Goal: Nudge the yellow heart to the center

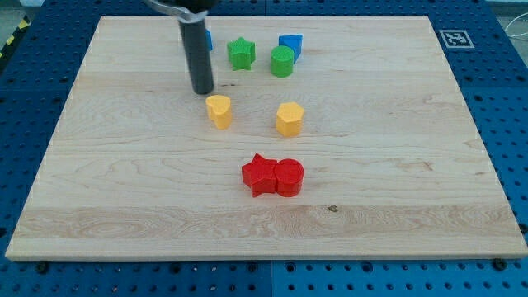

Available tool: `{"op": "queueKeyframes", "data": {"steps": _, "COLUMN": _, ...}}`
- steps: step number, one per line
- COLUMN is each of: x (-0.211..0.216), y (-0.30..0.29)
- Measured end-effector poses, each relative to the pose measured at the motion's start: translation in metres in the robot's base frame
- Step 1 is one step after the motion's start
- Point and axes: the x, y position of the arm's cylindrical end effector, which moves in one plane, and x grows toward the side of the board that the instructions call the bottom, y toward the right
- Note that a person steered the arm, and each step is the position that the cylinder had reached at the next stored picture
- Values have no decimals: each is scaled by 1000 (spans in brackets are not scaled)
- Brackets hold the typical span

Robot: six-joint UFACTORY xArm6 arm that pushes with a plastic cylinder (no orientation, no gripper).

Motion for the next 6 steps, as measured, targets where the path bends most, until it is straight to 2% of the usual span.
{"op": "queueKeyframes", "data": {"steps": 1, "x": 7, "y": -25}}
{"op": "queueKeyframes", "data": {"steps": 2, "x": 32, "y": -26}}
{"op": "queueKeyframes", "data": {"steps": 6, "x": 66, "y": 25}}
